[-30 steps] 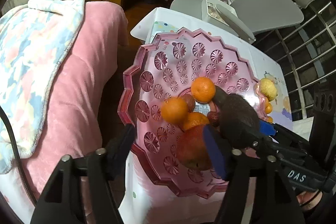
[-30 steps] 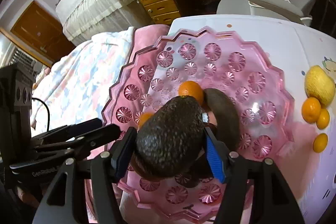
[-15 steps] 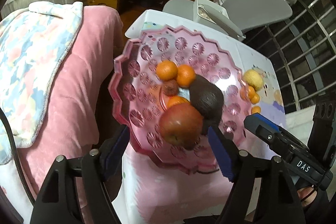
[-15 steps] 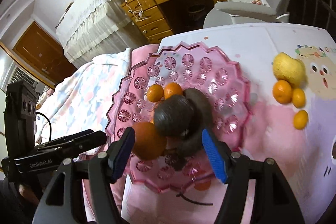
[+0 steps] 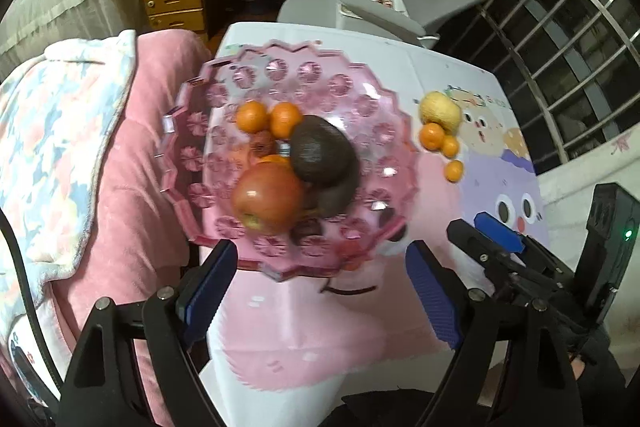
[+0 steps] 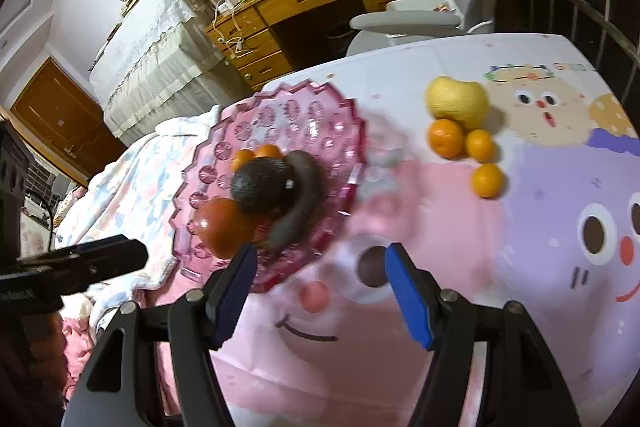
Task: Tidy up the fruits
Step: 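Withdraw from bowl, move left tool to yellow pear, right tool to small mandarin, then grasp the yellow pear with left tool while right tool grasps a small mandarin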
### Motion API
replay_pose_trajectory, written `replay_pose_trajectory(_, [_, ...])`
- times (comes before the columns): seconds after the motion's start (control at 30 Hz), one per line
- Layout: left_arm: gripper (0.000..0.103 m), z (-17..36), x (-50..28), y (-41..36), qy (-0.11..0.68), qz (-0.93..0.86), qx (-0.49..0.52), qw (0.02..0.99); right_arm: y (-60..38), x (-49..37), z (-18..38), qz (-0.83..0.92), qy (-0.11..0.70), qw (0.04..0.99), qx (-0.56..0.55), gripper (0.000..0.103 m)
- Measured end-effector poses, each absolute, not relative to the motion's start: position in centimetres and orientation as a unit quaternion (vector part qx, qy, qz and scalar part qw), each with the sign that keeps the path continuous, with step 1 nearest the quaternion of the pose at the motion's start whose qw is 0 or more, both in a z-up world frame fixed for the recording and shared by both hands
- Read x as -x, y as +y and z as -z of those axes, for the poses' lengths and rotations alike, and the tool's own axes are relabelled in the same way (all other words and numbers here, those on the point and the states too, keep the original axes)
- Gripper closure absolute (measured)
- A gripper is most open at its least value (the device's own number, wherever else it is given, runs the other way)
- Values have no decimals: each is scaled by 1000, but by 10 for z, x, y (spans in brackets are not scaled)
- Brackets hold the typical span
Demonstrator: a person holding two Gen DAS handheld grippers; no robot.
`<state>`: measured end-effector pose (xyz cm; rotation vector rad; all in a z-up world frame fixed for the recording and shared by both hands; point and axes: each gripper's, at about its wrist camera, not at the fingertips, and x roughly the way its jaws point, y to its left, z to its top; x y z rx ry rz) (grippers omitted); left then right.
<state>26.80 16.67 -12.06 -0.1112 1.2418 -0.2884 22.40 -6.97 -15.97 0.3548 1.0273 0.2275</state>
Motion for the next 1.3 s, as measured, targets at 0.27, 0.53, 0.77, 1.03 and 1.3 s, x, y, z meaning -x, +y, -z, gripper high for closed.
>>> replay_pose_trajectory(0.27, [16,103,-277,106,591,152,39,791,-109,-211,153,-92,471,868,-130,36])
replay_pose_trajectory(0.53, [14,93,-307,38,600,166,16,783,-144,-210,148,-100,446,887,-74,36])
replay_pose_trajectory(0.77, [13,95,-345,-11,616,178,13,767,-164,-219,152,-112,423,899,-33,36])
replay_pose_trajectory(1.03, [12,107,-394,-59,631,187,-5,753,-172,-235,169,-128,406,905,3,36])
replay_pose_trajectory(1.3, [8,150,-444,-88,666,177,-36,723,-170,-260,205,-154,444,882,7,36])
